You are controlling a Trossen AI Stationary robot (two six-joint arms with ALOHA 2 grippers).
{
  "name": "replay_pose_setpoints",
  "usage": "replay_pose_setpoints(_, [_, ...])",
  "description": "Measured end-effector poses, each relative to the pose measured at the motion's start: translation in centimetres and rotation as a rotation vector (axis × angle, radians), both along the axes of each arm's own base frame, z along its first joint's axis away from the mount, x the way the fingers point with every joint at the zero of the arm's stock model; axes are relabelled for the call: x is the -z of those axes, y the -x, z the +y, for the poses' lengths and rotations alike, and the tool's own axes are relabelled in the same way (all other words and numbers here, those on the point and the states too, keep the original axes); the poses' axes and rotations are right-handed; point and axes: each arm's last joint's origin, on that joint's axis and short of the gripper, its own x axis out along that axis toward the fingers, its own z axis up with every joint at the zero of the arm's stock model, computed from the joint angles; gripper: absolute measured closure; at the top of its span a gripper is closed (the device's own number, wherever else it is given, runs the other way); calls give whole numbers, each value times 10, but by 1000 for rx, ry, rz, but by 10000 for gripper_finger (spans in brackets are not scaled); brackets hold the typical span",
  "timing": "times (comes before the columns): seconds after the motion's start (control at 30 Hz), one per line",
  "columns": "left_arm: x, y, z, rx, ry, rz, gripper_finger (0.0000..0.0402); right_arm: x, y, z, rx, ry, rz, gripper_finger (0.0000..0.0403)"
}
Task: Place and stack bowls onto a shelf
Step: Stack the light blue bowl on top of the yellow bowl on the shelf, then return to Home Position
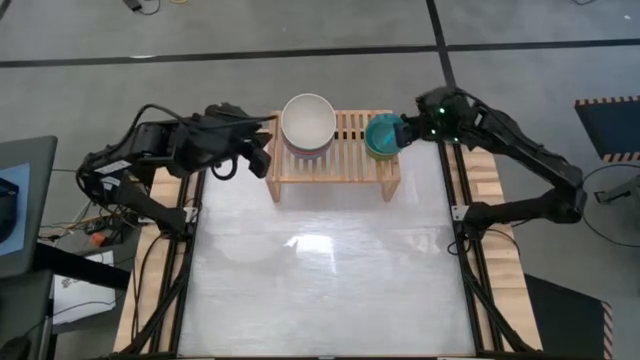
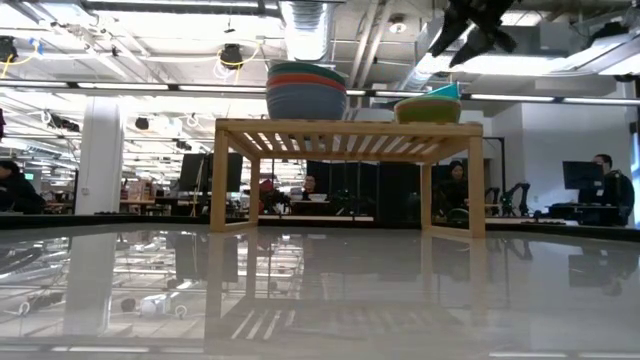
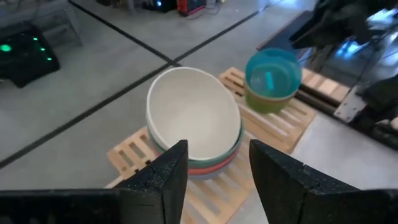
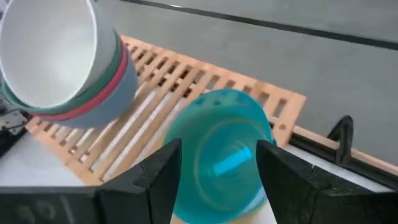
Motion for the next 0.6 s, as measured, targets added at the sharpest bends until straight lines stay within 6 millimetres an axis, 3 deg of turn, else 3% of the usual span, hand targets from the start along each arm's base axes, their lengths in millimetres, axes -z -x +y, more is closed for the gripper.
replay_pose_setpoints(0.1, [3, 0, 0, -9, -9, 20, 246, 5, 3, -2, 19, -29, 43, 186])
replay_pose_setpoints(0.4, [26, -6, 2, 27, -29, 14, 246, 45, -1, -14, 19, -136, 136, 242])
replay_pose_setpoints(0.6, [49, 6, 1, 77, -49, -90, 246, 19, 9, 10, -61, -23, -17, 254])
